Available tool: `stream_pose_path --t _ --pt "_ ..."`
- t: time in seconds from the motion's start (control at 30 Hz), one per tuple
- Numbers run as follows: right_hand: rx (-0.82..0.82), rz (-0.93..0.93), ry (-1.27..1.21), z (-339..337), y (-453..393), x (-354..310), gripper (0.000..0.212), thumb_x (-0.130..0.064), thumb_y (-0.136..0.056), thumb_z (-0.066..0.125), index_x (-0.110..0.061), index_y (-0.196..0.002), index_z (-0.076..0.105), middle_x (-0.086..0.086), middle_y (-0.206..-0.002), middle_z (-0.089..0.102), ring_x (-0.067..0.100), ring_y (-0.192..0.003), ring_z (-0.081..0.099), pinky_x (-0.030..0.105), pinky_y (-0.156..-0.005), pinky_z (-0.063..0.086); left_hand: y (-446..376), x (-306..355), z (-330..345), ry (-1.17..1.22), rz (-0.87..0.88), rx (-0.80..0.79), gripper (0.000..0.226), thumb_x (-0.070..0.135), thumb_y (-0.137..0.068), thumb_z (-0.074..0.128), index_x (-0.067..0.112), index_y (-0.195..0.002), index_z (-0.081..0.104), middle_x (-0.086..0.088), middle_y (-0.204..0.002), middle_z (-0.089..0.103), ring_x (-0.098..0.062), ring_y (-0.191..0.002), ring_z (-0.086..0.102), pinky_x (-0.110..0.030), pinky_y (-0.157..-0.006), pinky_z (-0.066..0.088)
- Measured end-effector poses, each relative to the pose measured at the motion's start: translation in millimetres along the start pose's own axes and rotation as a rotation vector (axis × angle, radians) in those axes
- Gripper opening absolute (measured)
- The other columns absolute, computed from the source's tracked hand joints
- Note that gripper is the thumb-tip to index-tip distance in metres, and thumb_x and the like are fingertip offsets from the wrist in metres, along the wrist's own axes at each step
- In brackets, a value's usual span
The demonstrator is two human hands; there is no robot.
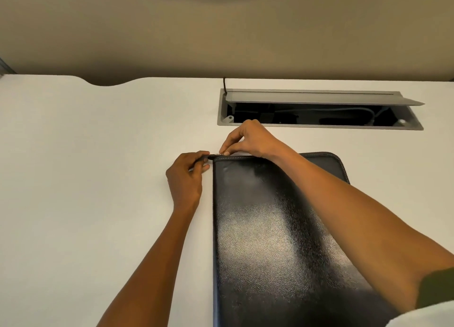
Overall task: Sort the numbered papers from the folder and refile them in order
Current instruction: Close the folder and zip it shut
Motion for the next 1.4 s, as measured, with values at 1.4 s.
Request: stream_pose_path --t 1.4 --pt "-0.161 -0.078 0.134 -56 27 45 0.013 -0.011 -0.072 0.08 -0.022 -0.072 0.074 -0.016 -0.073 0.067 -0.004 -0.077 0.054 0.006 -0.072 0.036 2 7 -1 -0.142 0.041 0.101 0.028 -0.008 -0.086 0.056 0.017 -0.088 0.067 -0.01 -0.095 0.065 0.001 -0.077 0.066 -0.012 -0.073 0.051"
Point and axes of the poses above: each hand's wrist, its own y-axis away from the middle knuckle, its own z-axis out of the palm, x = y × z, the point moved 4 cm from there along -y, towards the middle knuckle
